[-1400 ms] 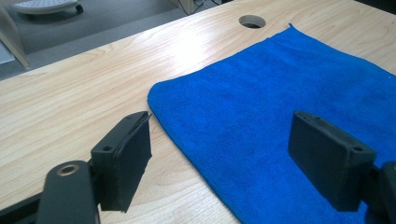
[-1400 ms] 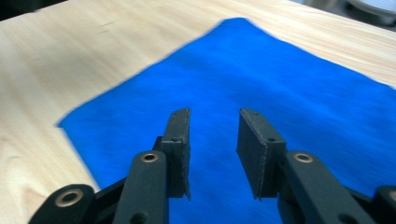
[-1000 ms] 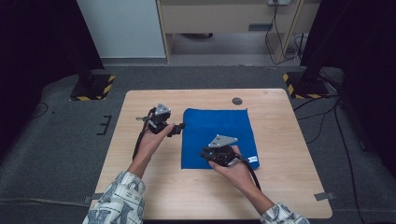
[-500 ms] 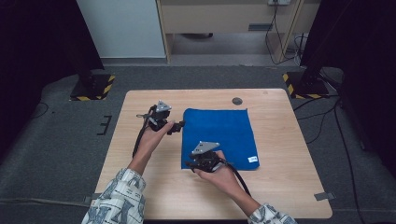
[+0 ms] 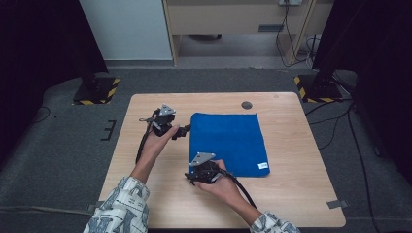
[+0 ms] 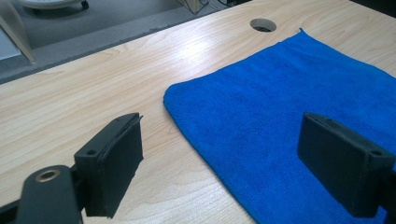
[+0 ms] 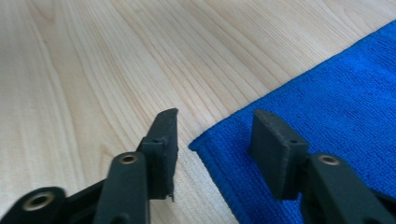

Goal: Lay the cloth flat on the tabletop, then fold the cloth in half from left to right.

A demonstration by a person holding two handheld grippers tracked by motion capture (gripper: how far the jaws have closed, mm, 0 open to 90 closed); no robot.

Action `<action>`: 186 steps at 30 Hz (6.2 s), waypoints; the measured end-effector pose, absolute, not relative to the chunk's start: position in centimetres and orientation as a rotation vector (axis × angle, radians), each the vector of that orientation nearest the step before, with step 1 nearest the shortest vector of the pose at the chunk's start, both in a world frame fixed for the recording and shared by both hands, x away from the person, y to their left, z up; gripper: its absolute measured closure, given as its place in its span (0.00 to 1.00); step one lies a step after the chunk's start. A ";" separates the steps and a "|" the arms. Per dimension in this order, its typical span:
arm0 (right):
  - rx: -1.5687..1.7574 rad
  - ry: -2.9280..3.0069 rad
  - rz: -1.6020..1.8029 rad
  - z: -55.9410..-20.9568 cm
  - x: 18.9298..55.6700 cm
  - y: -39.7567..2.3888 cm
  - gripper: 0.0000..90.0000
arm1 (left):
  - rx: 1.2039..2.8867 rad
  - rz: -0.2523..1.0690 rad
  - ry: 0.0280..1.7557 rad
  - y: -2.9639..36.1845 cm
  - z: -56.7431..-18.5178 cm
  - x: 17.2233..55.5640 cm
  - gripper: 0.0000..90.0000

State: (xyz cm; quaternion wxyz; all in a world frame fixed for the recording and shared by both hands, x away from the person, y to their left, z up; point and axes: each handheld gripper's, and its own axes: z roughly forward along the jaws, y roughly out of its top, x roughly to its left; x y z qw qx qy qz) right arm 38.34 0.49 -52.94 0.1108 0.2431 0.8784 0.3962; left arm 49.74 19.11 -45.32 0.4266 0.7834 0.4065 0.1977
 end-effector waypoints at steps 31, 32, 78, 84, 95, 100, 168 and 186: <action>0.725 2.593 1.264 -51.3 36.7 1.7 0.96 | 1.957 0.472 1.083 19.6 -46.8 50.7 0.18; 0.725 2.591 1.267 -51.3 36.6 1.7 0.96 | 1.962 0.472 1.082 19.6 -46.9 50.8 0.18; 0.678 2.670 1.310 -52.8 33.6 4.7 0.96 | 2.042 0.456 1.141 22.2 -50.0 53.1 0.63; 0.683 2.676 1.307 -53.0 33.6 4.6 0.96 | 2.068 0.480 1.182 22.8 -51.0 53.7 0.68; 0.690 2.675 1.297 -53.1 33.4 4.6 0.95 | 2.075 0.502 1.183 22.5 -52.2 54.2 0.69; 0.695 2.673 1.302 -53.0 33.4 4.4 0.95 | 2.090 0.484 1.178 22.4 -52.9 54.4 0.69; 0.599 2.510 1.475 -47.5 31.3 9.7 0.97 | 2.026 0.484 1.200 26.8 -44.9 52.1 0.98; 0.711 2.486 1.405 -48.0 31.2 1.2 0.97 | 2.063 0.412 1.126 17.8 -45.8 53.3 0.98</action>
